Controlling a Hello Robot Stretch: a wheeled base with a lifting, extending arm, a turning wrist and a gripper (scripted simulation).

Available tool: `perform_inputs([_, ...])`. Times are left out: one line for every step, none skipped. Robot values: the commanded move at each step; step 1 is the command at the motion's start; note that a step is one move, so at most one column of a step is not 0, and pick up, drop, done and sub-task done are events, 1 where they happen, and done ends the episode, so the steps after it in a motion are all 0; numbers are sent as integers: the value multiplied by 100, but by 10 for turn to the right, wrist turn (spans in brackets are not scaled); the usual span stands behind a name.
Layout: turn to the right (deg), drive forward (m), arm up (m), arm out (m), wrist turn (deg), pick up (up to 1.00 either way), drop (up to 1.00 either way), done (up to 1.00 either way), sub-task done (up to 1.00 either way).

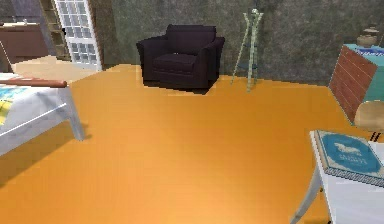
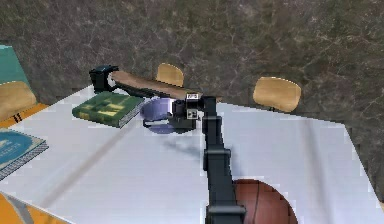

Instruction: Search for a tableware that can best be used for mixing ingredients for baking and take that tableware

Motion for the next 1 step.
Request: perform_inputs([0, 0, 0, 0, 0, 0, 0, 100, 0])
